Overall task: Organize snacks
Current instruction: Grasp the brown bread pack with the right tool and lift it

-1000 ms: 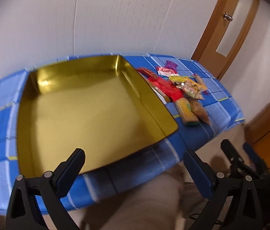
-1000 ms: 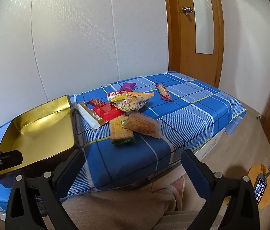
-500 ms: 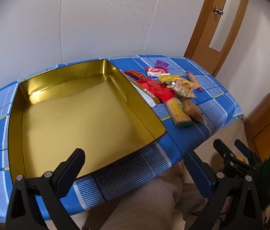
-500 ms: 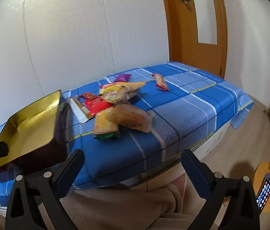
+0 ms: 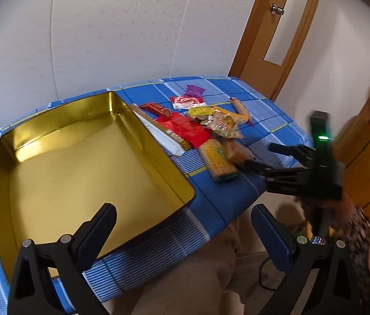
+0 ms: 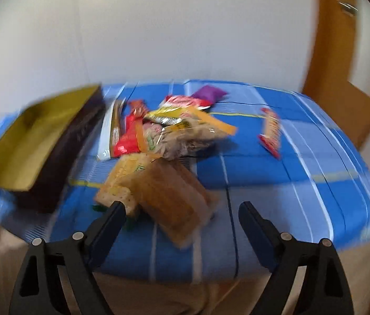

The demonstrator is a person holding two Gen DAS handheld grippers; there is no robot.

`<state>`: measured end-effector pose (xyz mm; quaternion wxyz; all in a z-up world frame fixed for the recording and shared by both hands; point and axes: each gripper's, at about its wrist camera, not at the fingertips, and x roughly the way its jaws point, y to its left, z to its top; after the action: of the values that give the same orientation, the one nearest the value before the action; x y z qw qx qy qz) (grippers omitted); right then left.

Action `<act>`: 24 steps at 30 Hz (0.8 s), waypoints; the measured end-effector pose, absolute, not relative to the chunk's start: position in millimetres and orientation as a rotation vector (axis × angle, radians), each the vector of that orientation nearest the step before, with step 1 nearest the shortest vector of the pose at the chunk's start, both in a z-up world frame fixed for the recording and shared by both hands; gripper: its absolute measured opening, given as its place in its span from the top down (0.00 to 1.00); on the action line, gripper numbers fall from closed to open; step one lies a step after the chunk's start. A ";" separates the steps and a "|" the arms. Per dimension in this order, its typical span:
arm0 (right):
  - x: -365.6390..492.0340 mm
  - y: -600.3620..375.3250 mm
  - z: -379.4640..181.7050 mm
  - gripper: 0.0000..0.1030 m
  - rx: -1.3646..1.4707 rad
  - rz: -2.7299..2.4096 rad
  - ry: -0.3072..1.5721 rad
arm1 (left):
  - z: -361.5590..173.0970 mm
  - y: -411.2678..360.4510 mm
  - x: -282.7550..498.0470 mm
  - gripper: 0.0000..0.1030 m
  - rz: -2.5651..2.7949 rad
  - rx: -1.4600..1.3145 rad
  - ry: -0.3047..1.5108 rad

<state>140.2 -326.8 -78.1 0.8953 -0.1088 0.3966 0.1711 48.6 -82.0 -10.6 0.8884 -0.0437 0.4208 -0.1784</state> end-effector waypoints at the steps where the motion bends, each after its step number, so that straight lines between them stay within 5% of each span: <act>1: 148.3 -326.0 -80.8 0.13 -0.241 0.371 0.831 | -9.5 -82.2 49.4 0.00 -0.379 -0.100 0.876; 8: 181.1 -340.2 -104.0 0.15 0.003 0.455 0.898 | -1.8 -94.0 53.4 0.00 -0.414 -0.083 0.856; 11: 169.4 -346.0 -104.5 0.36 0.091 0.367 0.833 | -2.0 -102.9 56.4 0.00 -0.431 -0.075 0.857; 24: 132.5 -382.8 -105.6 0.39 0.197 -0.033 0.688 | -11.1 -165.5 87.0 0.00 -0.447 -0.034 0.911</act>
<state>132.5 -382.8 -105.6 0.9365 0.0964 0.3367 -0.0162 87.0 -165.5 -11.1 0.8738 -0.0165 0.4363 -0.2140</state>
